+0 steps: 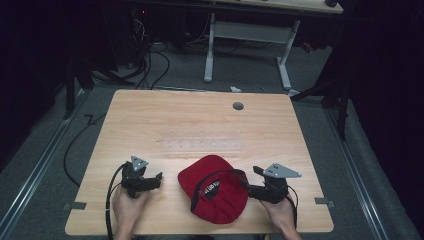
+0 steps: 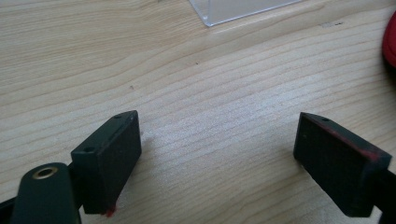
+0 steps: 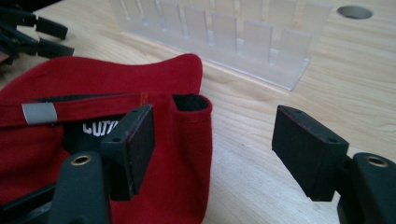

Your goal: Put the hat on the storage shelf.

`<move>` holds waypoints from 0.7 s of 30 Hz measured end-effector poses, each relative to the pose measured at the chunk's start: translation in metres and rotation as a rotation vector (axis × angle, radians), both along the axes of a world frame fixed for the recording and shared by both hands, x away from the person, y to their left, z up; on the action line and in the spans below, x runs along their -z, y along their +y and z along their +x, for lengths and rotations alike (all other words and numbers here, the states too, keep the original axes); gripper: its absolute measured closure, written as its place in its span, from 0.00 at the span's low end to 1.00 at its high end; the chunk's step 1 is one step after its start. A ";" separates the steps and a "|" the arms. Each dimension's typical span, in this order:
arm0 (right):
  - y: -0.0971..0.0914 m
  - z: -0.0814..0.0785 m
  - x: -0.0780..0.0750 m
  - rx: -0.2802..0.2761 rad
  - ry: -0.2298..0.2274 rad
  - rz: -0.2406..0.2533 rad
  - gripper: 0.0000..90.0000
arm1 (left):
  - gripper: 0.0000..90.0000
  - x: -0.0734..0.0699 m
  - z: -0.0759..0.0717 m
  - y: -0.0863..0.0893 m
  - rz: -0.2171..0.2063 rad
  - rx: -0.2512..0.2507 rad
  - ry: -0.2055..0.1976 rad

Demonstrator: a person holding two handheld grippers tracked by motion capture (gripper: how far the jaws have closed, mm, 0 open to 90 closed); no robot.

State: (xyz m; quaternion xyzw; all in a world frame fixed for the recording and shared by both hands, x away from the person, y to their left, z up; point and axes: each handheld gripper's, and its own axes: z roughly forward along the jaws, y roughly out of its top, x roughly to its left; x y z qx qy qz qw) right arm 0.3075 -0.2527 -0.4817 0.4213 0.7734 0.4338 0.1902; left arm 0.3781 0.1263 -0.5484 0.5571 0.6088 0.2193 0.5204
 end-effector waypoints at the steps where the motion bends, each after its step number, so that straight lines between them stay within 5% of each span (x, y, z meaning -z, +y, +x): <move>1: 0.004 0.003 0.002 -0.015 0.017 -0.013 0.34 | 0.17 0.000 0.000 0.000 0.000 0.001 0.000; 21: 0.026 0.033 0.028 -0.037 0.125 0.007 0.47 | 0.17 0.000 0.000 0.000 0.000 0.000 0.000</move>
